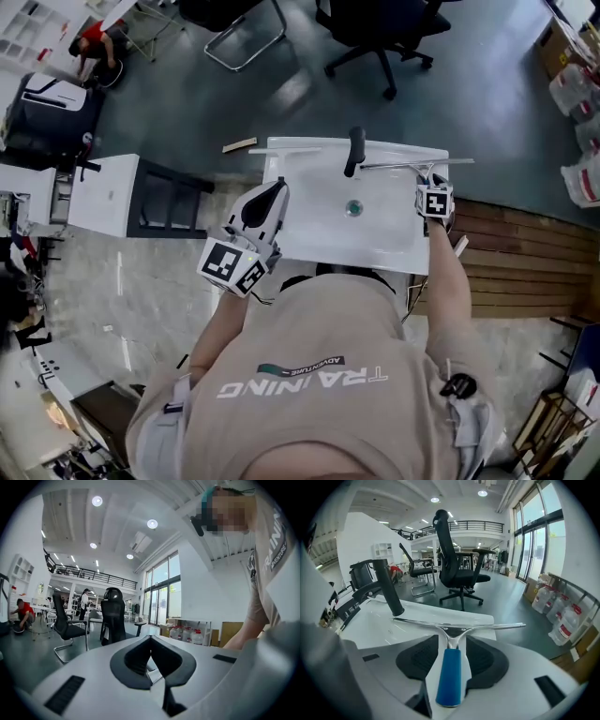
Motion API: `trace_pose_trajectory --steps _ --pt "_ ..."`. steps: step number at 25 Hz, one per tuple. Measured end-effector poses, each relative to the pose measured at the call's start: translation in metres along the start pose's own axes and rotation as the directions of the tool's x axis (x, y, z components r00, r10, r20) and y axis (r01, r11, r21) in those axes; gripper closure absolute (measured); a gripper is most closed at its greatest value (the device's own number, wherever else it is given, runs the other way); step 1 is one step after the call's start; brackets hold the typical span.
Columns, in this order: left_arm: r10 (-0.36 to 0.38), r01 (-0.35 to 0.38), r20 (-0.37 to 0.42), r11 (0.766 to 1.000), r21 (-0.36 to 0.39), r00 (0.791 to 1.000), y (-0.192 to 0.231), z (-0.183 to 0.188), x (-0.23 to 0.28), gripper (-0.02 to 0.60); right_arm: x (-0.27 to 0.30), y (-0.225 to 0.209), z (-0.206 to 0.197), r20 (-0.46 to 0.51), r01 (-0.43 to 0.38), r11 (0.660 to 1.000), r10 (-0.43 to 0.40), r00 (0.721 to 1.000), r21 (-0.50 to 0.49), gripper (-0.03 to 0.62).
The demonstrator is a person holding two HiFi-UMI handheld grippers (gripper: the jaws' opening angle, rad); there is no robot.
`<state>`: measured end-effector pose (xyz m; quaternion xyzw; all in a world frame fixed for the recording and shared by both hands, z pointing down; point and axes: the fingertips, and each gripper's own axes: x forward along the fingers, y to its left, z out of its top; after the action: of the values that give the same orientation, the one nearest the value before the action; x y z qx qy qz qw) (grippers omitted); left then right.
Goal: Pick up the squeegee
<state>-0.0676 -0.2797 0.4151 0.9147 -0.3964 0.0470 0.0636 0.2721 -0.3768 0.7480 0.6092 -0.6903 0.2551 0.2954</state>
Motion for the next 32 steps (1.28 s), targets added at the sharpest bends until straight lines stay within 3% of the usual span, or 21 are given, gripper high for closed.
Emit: trace_pose_trajectory --steps 9,18,21,32 --pt "0.052 -0.052 -0.021 0.999 -0.006 0.998 0.012 -0.003 -0.005 0.571 0.025 0.003 -0.016 -0.065 -0.008 1.000 0.008 0.998 0.001 0.413" --pt "0.065 -0.065 -0.034 0.998 0.013 0.997 0.022 0.002 0.004 0.571 0.033 0.000 -0.016 -0.023 -0.029 0.998 0.031 0.999 0.052 0.417" --pt "0.064 -0.064 -0.037 0.998 0.024 0.997 0.025 0.004 0.004 0.571 0.034 0.000 -0.018 0.001 -0.027 0.998 0.027 1.000 0.059 0.445" --pt "0.062 -0.062 -0.021 0.998 0.018 0.998 0.029 0.007 0.009 0.571 0.030 -0.001 -0.016 -0.019 -0.036 0.997 0.038 0.999 0.073 0.470"
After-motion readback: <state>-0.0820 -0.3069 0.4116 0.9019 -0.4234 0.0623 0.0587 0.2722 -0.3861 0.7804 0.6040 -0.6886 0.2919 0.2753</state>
